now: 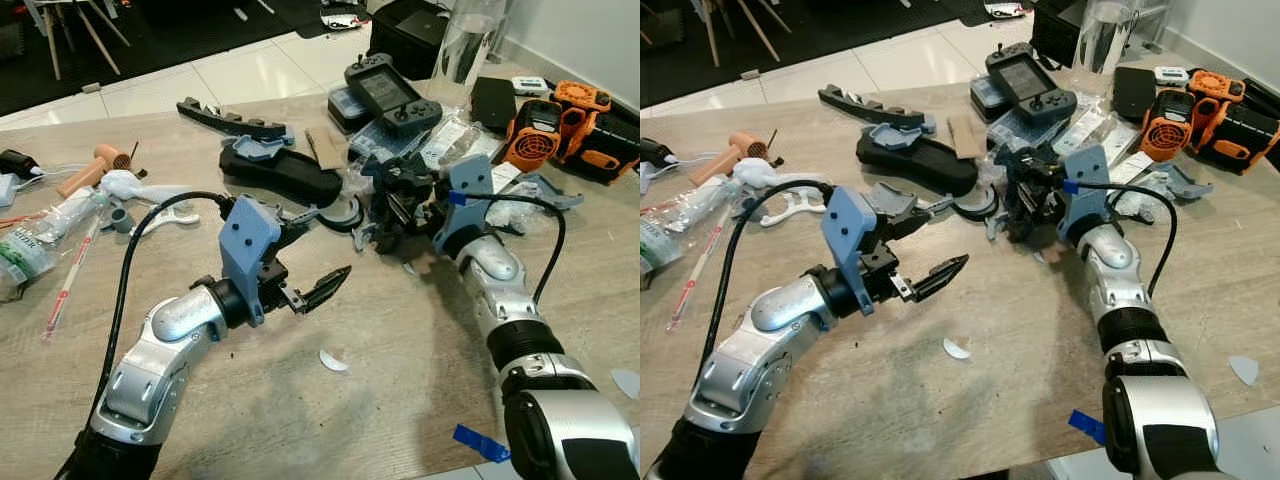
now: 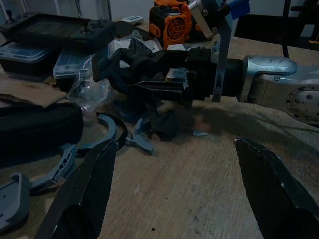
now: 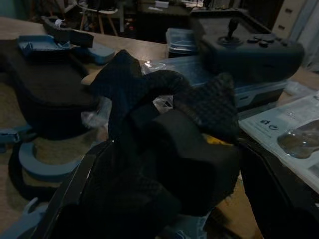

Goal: Picking trash to rubbish bin

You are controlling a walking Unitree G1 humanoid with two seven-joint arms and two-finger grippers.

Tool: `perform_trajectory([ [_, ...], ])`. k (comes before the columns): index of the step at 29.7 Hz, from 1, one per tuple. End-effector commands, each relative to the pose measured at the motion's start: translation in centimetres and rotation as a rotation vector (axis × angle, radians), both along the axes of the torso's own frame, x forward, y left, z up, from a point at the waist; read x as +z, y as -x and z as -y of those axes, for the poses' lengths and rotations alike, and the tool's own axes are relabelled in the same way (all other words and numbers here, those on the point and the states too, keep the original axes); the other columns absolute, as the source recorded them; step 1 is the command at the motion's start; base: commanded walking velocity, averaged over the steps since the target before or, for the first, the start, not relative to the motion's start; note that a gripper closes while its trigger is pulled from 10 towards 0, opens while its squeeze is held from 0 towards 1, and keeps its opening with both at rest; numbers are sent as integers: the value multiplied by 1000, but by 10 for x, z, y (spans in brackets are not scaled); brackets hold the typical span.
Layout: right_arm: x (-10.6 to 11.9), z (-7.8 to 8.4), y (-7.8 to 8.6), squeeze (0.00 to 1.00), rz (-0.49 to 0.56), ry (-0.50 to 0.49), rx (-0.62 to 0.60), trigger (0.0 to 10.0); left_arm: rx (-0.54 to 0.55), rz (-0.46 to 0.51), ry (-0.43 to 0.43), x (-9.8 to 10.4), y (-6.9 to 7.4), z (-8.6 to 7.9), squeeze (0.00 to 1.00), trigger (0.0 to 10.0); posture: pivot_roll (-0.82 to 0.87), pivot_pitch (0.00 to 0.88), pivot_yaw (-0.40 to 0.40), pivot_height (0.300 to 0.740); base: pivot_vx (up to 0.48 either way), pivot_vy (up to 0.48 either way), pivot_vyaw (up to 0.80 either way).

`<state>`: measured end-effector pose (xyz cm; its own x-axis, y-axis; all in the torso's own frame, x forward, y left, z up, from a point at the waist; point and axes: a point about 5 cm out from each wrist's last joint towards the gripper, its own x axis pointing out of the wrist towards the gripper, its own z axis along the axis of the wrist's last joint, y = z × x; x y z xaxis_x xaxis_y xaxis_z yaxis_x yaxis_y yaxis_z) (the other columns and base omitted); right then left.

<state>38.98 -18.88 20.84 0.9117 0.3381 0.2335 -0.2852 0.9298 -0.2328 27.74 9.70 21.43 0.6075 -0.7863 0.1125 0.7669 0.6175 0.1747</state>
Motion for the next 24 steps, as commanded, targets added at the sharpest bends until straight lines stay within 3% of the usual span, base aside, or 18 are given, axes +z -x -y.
perform_trajectory([
  [1,-5,-1,0,0,-17,5,10,4784,8,-13,-14,-3,1,-2,0,10000,42,290,65,740,0,0,0],
  [3,-4,0,-1,0,-16,3,10,4784,12,-15,-15,-2,1,-2,0,10000,42,290,65,740,0,0,0],
  [4,-4,0,-1,0,-15,0,9,1294,15,-16,-17,-2,0,-3,0,10000,42,289,64,740,0,0,0],
  [7,-3,1,-1,0,-14,-5,7,0,19,-20,-21,-3,0,-4,0,10000,42,289,64,740,0,0,0],
  [20,3,-2,-3,0,7,-37,21,0,50,-10,-34,-3,-4,-8,0,10000,36,268,56,740,0,0,0],
  [24,34,-17,-1,0,150,-101,79,0,94,-2,-21,1,-8,-22,0,10000,19,234,54,740,0,0,0],
])
